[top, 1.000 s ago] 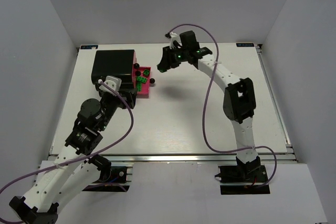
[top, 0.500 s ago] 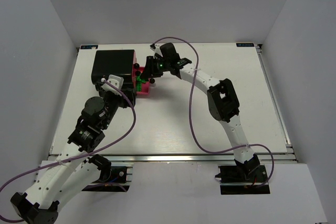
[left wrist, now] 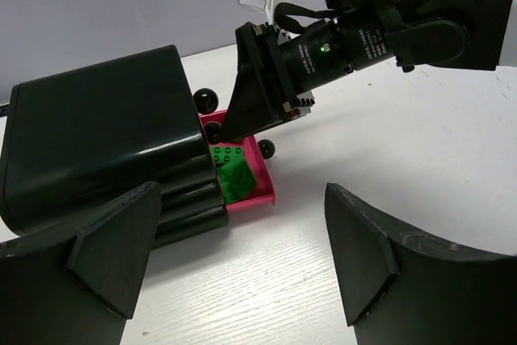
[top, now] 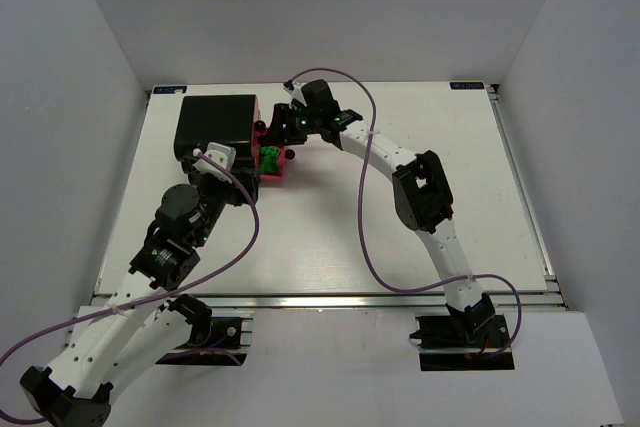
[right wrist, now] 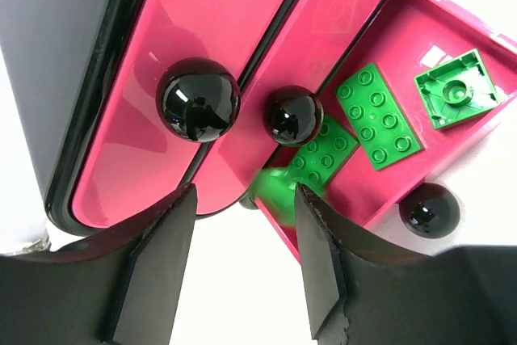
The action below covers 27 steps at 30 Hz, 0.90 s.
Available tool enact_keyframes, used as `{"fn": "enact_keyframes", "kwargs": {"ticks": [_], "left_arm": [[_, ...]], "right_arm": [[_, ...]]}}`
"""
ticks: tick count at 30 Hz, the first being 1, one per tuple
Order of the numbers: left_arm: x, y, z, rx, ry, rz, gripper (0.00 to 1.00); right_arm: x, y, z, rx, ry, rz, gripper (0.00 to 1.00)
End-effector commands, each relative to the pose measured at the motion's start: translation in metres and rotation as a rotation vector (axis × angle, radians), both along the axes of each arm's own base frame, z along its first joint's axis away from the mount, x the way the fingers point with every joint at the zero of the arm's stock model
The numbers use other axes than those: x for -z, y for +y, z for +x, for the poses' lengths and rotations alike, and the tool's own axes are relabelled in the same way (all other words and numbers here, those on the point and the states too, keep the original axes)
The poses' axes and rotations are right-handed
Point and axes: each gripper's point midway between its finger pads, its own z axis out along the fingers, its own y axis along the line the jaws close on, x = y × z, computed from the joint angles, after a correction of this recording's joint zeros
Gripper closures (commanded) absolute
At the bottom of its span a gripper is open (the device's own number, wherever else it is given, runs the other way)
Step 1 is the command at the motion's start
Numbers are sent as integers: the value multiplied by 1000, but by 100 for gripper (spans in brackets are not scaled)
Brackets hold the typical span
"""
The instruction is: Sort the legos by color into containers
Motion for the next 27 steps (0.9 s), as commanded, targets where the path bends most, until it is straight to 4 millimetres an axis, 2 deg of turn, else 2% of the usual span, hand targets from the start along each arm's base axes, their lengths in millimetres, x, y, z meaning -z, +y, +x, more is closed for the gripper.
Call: {"fn": "enact_keyframes", "kwargs": {"ticks": [1, 6, 7, 8, 9, 10, 11, 12, 13, 14, 15, 16, 17, 18, 19, 20, 21, 22, 23, 24, 25, 26, 27], "left_arm": [[2, 1, 1, -3, 0, 4, 8], [4, 0, 2, 2, 4, 6, 9], [8, -6, 2, 28, 13, 9, 12], [8, -6, 3, 28, 15, 8, 15], [10, -9, 3, 41, 21, 9, 20], [13, -16, 2, 73, 29, 7, 28], [16, -20, 3, 92, 39, 10, 39], [23, -25, 6, 107, 63, 19, 65], [25, -33, 5, 144, 80, 12, 80], [28, -38, 6, 163, 97, 5, 92], [41, -46, 9, 186, 137, 14, 100], [47, -54, 11, 209, 171, -14, 100], [49, -70, 9, 286, 186, -33, 100], [70, -81, 15, 312, 261, -29, 100], [80, -90, 18, 335, 303, -36, 100], [75, -105, 21, 370, 330, -61, 97], [83, -114, 27, 382, 382, -67, 94], [115, -125, 37, 371, 503, -65, 94], [109, -136, 49, 364, 519, -70, 94], [118, -140, 58, 327, 550, -64, 93], [148, -144, 71, 287, 623, -38, 93], [140, -154, 83, 266, 627, -24, 93], [144, -159, 93, 240, 640, -7, 93]], "right_arm": [[-15, 5, 9, 12, -44, 35, 42], [-19, 0, 9, 11, -45, 32, 47], [-29, -9, 9, 19, -75, 19, 66], [-42, -14, 11, 27, -90, 30, 66], [-39, -22, 9, 23, -112, 2, 74], [-65, -31, 8, 41, -169, 5, 89], [-71, -44, 10, 57, -194, -9, 98], [-53, -63, 9, 63, -197, -65, 100], [-56, -75, 5, 67, -213, -77, 100], [-84, -97, 3, 84, -254, -60, 100], [-85, -118, 6, 95, -250, -59, 100], [-61, -144, -6, 65, -178, -59, 100], [-84, -157, -22, 34, -197, -5, 100], [-89, -193, -10, 62, -221, 40, 100], [-71, -202, -39, -18, -133, 89, 100], [-85, -213, -51, -35, -145, 122, 96], [-82, -223, -61, -46, -111, 130, 84], [-77, -249, -63, -47, -101, 148, 70], [-87, -258, -71, -52, -128, 154, 70], [-88, -274, -71, -27, -139, 146, 72], [-87, -289, -74, 3, -128, 130, 94], [-92, -303, -79, 26, -171, 105, 100], [-91, -309, -82, 40, -182, 84, 100]]}}
